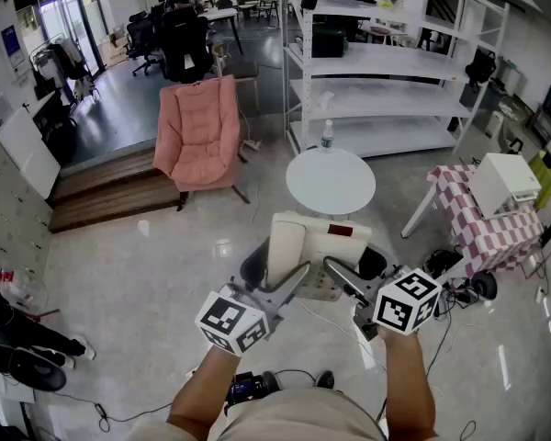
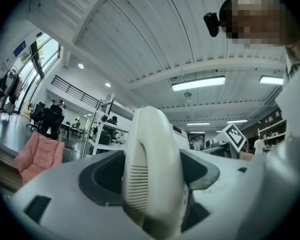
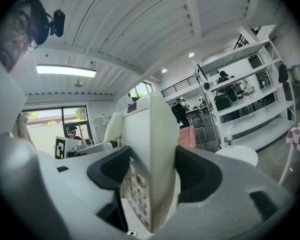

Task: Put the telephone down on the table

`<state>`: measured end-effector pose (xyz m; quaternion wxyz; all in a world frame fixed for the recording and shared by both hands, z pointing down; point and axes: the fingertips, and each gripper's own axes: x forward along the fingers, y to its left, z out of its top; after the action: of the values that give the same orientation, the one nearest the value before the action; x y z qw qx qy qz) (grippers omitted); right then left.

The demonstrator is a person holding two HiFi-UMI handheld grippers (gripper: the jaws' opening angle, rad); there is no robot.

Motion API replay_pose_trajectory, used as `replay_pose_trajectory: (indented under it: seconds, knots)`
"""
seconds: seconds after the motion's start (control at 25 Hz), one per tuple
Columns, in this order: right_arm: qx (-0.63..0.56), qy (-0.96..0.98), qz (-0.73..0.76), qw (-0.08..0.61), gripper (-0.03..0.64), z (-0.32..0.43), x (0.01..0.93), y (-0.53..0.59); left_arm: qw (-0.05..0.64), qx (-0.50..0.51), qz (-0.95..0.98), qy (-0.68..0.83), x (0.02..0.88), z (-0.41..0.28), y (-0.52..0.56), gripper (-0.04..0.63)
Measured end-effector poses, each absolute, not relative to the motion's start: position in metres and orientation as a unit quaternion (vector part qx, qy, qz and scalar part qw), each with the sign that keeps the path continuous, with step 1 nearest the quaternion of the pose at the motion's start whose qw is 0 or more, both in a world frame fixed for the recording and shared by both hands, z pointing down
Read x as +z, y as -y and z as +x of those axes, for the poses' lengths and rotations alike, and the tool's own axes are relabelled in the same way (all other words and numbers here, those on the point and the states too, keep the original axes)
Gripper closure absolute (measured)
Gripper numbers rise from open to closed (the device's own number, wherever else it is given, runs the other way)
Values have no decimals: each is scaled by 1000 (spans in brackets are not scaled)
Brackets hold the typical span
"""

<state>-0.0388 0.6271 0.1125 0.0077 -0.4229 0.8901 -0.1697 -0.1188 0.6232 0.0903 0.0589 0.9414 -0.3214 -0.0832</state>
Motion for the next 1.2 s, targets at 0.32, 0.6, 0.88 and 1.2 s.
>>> replay_pose_trajectory:
  seconds: [0.32, 0.6, 0.88, 1.2]
  knots:
    - [-174, -887, -427, 6, 347, -51, 117, -627, 63, -81, 943, 318, 94, -131, -622, 261]
    - [-169, -885, -434, 5, 345, -70, 117, -626, 66, -84, 944, 312, 95, -150, -620, 261]
    - [-178, -879, -441, 15, 345, -94, 119, -618, 63, -84, 947, 303, 97, -174, -611, 261]
    - [-186, -876, -445, 14, 347, -113, 124, -610, 70, -82, 948, 299, 103, -193, -602, 261]
